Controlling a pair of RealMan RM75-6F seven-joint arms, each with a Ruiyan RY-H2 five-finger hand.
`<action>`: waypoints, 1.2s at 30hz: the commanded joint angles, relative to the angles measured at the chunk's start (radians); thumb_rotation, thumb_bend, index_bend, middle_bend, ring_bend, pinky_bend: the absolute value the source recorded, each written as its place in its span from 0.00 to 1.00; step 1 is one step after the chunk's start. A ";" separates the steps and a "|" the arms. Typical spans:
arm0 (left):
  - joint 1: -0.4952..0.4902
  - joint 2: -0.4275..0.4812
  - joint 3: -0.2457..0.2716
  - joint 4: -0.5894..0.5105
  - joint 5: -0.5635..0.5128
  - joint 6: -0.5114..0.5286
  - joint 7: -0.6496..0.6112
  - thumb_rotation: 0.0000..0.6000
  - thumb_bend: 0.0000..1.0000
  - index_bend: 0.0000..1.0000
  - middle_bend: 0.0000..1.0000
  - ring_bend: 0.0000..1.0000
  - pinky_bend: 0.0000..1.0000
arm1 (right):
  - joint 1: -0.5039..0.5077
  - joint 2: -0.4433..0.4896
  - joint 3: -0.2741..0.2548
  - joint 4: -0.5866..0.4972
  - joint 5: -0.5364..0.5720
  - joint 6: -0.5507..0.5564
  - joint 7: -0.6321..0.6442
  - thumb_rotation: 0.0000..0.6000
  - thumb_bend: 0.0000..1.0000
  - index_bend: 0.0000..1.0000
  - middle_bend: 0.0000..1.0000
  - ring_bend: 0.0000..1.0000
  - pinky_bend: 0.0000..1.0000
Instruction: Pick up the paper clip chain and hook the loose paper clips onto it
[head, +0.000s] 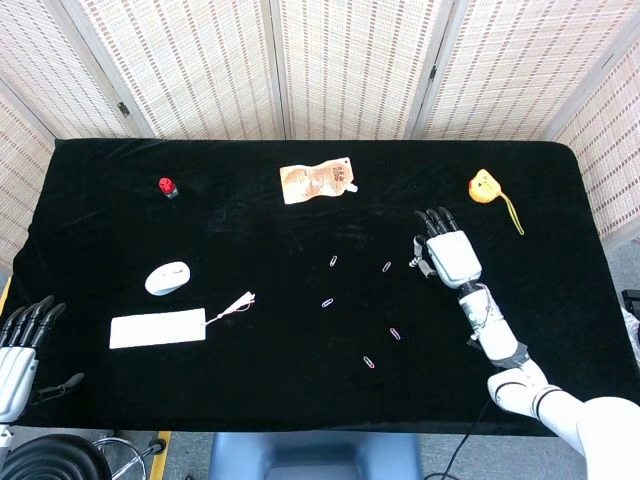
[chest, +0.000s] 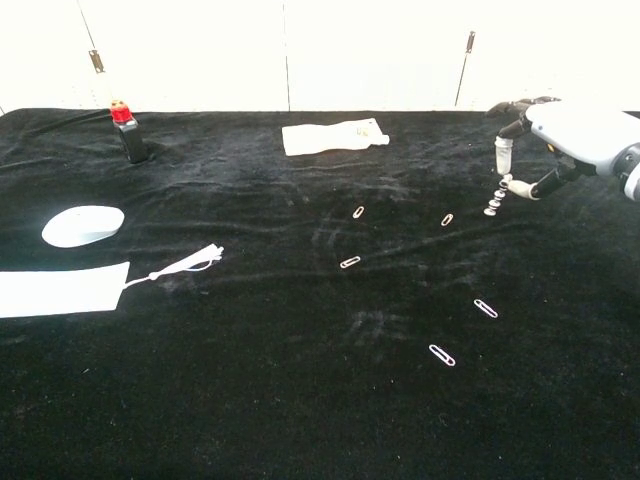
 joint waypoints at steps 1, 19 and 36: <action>-0.001 -0.001 -0.001 0.000 -0.002 -0.002 0.001 1.00 0.07 0.00 0.00 0.00 0.00 | -0.002 0.011 0.003 -0.017 -0.003 0.009 0.003 1.00 0.47 0.92 0.12 0.07 0.00; -0.001 -0.001 0.000 -0.002 -0.002 -0.002 0.001 1.00 0.07 0.00 0.00 0.00 0.00 | -0.005 0.029 0.004 -0.077 -0.009 0.024 0.008 1.00 0.47 0.92 0.12 0.07 0.00; 0.008 0.009 0.002 0.000 0.004 0.015 -0.031 1.00 0.07 0.00 0.00 0.00 0.00 | 0.049 -0.030 0.023 -0.024 0.014 -0.053 0.005 1.00 0.47 0.92 0.12 0.07 0.00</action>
